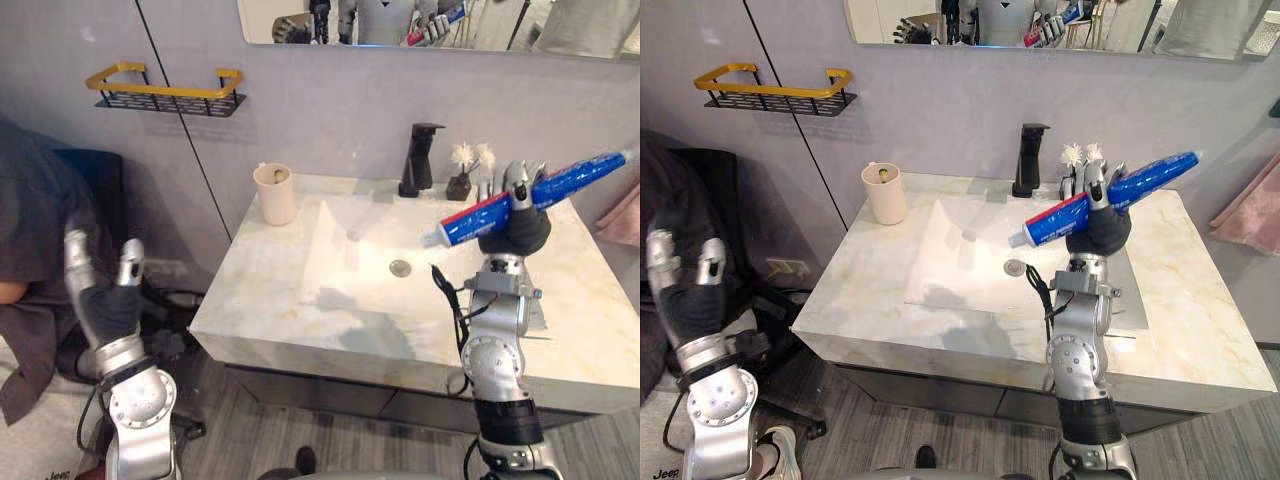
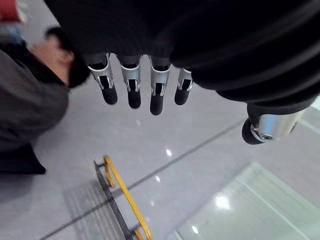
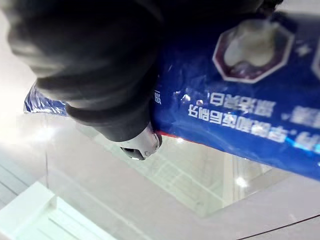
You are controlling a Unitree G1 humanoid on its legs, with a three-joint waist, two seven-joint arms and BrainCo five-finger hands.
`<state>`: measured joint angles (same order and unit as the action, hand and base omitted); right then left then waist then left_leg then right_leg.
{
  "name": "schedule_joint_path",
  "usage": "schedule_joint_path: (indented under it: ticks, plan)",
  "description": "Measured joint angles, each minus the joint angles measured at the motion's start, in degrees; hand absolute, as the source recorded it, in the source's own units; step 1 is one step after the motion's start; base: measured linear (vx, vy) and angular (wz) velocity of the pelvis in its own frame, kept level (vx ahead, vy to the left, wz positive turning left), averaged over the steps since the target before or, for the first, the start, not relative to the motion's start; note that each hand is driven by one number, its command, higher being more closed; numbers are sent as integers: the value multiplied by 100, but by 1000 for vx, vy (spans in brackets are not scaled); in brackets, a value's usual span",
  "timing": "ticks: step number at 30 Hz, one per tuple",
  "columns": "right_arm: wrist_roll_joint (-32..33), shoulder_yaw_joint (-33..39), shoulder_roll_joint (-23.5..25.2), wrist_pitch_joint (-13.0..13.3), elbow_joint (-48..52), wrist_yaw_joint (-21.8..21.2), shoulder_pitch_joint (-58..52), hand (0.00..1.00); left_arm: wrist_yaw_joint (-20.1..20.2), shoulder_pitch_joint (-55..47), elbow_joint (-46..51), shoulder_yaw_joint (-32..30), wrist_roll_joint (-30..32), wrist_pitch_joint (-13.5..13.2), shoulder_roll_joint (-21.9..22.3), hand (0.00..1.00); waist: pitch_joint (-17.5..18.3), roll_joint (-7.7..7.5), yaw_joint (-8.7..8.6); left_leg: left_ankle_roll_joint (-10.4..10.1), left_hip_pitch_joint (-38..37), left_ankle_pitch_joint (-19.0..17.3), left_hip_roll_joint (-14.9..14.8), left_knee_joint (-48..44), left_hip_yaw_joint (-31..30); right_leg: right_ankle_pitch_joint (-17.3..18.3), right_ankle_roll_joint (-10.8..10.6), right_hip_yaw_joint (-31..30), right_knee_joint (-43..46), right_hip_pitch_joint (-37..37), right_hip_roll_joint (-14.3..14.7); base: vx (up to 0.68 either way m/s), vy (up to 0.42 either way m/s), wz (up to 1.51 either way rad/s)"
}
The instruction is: Organize washtable
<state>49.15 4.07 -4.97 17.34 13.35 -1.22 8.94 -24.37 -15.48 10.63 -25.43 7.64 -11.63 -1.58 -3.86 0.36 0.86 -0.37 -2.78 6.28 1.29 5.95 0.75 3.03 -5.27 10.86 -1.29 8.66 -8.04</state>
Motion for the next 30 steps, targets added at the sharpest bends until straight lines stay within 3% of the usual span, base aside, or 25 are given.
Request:
schedule_joint_path:
  ticks: [4, 8, 13, 17, 21, 23, 27, 30]
  plan:
    - [-553, 422, 95, -32, -59, 162, -39, 100, 344, -415, -1501, -132, -701, 173, 162, 0, 47, -76, 43, -8, 55, 6, 9, 0, -115, 29, -3, 121, -7, 5, -2, 16, -18, 17]
    - [-936, 675, 127, -48, -404, 405, -39, 100, 937, -587, -2868, -40, -720, 417, 250, 0, 122, -207, 129, -20, 142, 15, 53, 0, -286, 86, -27, 302, 6, 1, -19, 28, -17, 22]
    - [-1415, 815, 21, -103, -810, 667, 152, 100, 1348, -593, -3967, 518, -638, 494, 179, 0, 129, -242, 248, -64, 295, 53, 103, -2, -569, 99, -63, 589, 10, 1, -33, 21, -16, 29]
    - [-1682, 864, -229, -180, -1343, 919, 797, 100, 1589, -569, -4419, 1042, -400, 518, 120, 0, 119, -251, 360, -99, 420, 109, 93, -4, -835, 109, -48, 825, 0, 0, -3, 5, -41, 33]
    - [-2057, 916, -771, -220, -1932, 1274, 1878, 100, 1705, -523, -4638, 1445, -237, 522, 52, 0, 59, -267, 626, -160, 562, 166, 68, -6, -1106, 132, -17, 1098, -45, -2, 88, -4, -68, 33]
    - [-2280, 911, -1022, -221, -2203, 1411, 2482, 100, 1739, -421, -4706, 1493, -233, 519, 8, 0, -26, -267, 668, -172, 656, 214, 63, -6, -1255, 138, -6, 1247, -80, 0, 133, -14, -62, 42]
    - [-2825, 881, -1502, -235, -2880, 1813, 3703, 100, 1796, -251, -4727, 1714, -232, 513, -138, 0, -180, -309, 945, -205, 850, 271, 54, -31, -1493, 167, 29, 1462, -97, -86, 198, 2, -56, 28]
    - [-3154, 688, -1806, -288, -3350, 2066, 4412, 100, 1790, -119, -4726, 1781, -235, 507, -175, 0, -313, -332, 1047, -196, 980, 356, 73, -42, -1655, 175, 27, 1629, -112, -100, 225, 49, -51, 30]
